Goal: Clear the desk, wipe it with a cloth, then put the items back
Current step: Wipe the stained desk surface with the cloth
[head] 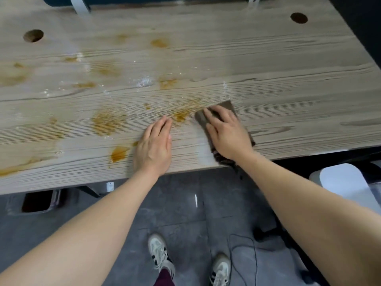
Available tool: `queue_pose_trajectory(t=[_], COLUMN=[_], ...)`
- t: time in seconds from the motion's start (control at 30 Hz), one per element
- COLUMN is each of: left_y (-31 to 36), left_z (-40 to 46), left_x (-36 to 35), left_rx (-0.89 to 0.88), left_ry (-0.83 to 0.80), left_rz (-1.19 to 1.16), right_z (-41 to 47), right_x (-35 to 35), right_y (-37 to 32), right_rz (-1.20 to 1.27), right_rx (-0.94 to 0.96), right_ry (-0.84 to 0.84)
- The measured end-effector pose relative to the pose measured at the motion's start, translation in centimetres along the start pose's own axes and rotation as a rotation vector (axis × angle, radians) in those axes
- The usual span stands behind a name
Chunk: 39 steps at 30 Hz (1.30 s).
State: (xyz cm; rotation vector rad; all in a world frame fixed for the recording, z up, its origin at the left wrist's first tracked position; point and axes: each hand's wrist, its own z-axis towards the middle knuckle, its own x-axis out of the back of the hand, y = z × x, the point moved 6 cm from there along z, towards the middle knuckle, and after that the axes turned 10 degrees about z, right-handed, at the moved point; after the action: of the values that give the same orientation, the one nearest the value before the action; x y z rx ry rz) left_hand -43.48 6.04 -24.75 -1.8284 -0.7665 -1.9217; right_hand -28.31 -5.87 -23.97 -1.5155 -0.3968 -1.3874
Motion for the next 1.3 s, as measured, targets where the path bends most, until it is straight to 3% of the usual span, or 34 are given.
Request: queue_pose_trajectory(t=[0.1, 0.2, 0.33, 0.47, 0.5, 0.6, 0.7, 0.77, 0.87, 1.0, 1.17, 1.23, 1.3], left_y=[0.0, 0.2, 0.3, 0.1, 0.0, -0.1, -0.1, 0.0, 0.0, 0.0, -0.2, -0.2, -0.1], left_z=[0.1, 0.2, 0.2, 0.3, 0.3, 0.4, 0.4, 0.4, 0.4, 0.4, 0.4, 0.5, 0.5], left_x=[-0.3, -0.2, 0.0, -0.2, -0.3, -0.6, -0.5, -0.5, -0.4, -0.5, -0.7, -0.6, -0.6], left_rx=[0.013, 0.014, 0.017, 0.024, 0.024, 0.028, 0.029, 0.024, 0.022, 0.02, 0.037, 0.043, 0.044], left_ry=[0.004, 0.01, 0.017, 0.017, 0.015, 0.014, 0.031, 0.043, 0.048, 0.038, 0.027, 0.036, 0.042], left_rz=[0.02, 0.018, 0.025, 0.014, 0.016, 0.024, 0.013, 0.007, 0.004, 0.007, 0.011, 0.003, -0.003], right_z=[0.7, 0.7, 0.5, 1.5, 1.9, 2.9, 3.4, 3.4, 2.7, 2.8, 3.8, 4.1, 4.7], right_x=[2.6, 1.7, -3.1, -1.9, -0.9, 2.3, 2.1, 0.6, -2.1, -1.2, 3.7, 3.4, 1.8], right_y=[6.4, 4.1, -5.2, -3.0, -0.8, 5.9, 5.4, 1.9, -4.0, -2.8, 8.4, 7.8, 4.8], right_rz=[-0.005, -0.094, 0.013, 0.035, 0.019, 0.036, -0.002, 0.012, 0.1, 0.116, 0.078, 0.057, 0.087], right_rx=[-0.335, -0.478, -0.132, 0.162, 0.146, -0.161, -0.318, -0.239, 0.023, 0.197, -0.337, -0.397, -0.342], right_ry=[0.137, 0.238, 0.099, -0.075, -0.063, 0.084, 0.189, 0.167, 0.088, -0.036, 0.183, 0.233, 0.196])
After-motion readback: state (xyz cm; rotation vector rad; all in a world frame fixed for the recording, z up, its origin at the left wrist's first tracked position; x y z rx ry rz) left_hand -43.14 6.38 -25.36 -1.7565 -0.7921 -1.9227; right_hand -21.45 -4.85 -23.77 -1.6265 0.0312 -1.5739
